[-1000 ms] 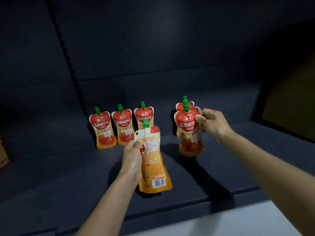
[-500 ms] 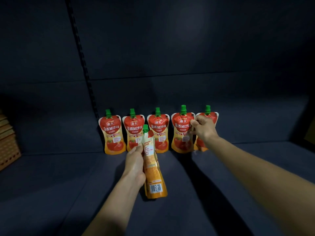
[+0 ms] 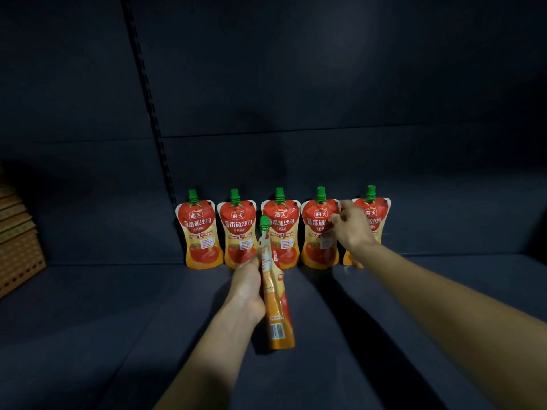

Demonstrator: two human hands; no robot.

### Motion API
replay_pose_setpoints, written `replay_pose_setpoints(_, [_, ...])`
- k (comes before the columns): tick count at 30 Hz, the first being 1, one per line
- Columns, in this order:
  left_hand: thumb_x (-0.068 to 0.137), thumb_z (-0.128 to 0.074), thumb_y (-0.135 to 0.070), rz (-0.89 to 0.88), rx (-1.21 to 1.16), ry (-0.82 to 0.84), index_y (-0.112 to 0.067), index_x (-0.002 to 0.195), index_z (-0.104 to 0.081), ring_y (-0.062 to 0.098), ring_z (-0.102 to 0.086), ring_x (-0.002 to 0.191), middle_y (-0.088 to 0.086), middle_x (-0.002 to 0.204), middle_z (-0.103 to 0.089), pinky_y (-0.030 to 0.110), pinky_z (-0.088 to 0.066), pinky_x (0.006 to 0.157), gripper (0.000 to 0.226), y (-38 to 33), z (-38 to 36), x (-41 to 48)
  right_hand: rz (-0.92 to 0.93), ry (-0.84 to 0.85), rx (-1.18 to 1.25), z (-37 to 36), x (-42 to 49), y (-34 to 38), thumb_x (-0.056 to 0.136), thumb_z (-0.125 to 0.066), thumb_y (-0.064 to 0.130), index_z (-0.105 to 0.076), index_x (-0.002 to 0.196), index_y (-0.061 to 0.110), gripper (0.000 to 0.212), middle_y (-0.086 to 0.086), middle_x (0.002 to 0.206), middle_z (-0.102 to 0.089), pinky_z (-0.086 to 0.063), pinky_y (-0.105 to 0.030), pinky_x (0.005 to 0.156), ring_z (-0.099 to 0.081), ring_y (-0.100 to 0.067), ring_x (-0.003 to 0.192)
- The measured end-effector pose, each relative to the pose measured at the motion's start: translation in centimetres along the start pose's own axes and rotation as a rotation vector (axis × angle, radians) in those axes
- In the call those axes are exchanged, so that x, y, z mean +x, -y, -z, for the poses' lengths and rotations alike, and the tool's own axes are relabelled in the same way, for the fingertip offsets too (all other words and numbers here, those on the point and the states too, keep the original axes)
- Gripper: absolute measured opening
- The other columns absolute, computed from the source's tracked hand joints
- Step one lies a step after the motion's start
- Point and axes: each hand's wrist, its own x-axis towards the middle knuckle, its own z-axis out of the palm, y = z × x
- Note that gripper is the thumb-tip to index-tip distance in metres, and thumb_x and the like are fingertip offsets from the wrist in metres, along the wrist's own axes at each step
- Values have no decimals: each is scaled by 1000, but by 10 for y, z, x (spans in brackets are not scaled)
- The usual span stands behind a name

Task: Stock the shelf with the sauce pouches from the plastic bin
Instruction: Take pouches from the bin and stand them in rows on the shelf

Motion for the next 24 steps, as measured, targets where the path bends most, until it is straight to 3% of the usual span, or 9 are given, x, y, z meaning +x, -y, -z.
replay_pose_setpoints(3, [101,-48,-27,50,-24,68,-10,72,-58,15,-48,45,5,55,-53,27,-45,45,35,4,-6,2,131,-14,-41,6,-11,6,97,-48,5,-25,148,15,57,-9,149,-37,-38,-43,111,-38,-25,137])
replay_pose_setpoints(7, [96,-48,-19,136,-152,264,-13,70,-54,11,-45,39,1,54,-50,21,-39,34,28,13,-15,8,409,-82,-164,20,-32,22,97,-49,12,-31,146,18,53,-6,145,-38,-36,-35,111,-35,-20,136])
replay_pose_setpoints(9, [89,-53,-20,193,-190,435,-14,71,-52,10,-45,38,0,53,-48,19,-39,35,19,18,-25,6,344,157,-106,32,-45,33,98,-51,22,-47,136,18,39,2,130,-54,-45,-21,96,-47,-14,126])
replay_pose_setpoints(12, [76,-68,-16,272,-182,706,-12,76,-53,11,-48,39,0,53,-50,19,-42,38,15,30,-46,3,65,629,143,54,-57,37,99,-49,27,-64,99,17,17,14,83,-69,-45,-8,50,-64,-2,83])
replay_pose_setpoints(14, [63,-83,-9,314,-189,845,-9,76,-59,14,-50,41,2,55,-52,21,-44,41,28,38,-61,4,48,732,247,70,-54,28,97,-52,28,-63,89,11,22,3,76,-70,-44,-19,49,-65,-10,69])
replay_pose_setpoints(16, [66,-81,-11,348,-180,931,-10,75,-62,14,-51,44,2,57,-53,21,-46,43,21,42,-74,1,86,737,244,83,-49,19,89,-62,39,-62,94,4,36,-13,89,-66,-40,-35,66,-57,-30,78])
replay_pose_setpoints(20, [92,-56,-21,177,310,662,-7,90,-67,20,-67,70,8,75,-69,31,-58,68,18,42,-104,-9,166,681,197,125,-44,8,89,-62,32,-63,93,1,31,-19,89,-69,-51,-47,79,-62,-33,82])
replay_pose_setpoints(22, [98,-54,-21,-66,630,496,-11,110,-64,23,-68,95,7,97,-73,35,-54,86,19,40,-115,-7,205,599,141,152,-41,6,89,-61,31,-62,100,-2,35,-15,94,-72,-54,-36,78,-67,-25,85])
replay_pose_setpoints(24, [100,-50,-18,-314,807,407,-17,112,-60,16,-60,103,-2,104,-65,24,-48,83,15,36,-120,-2,214,524,47,176,-35,4,83,-59,34,-62,97,0,37,-4,84,-74,-51,-23,66,-68,-14,76])
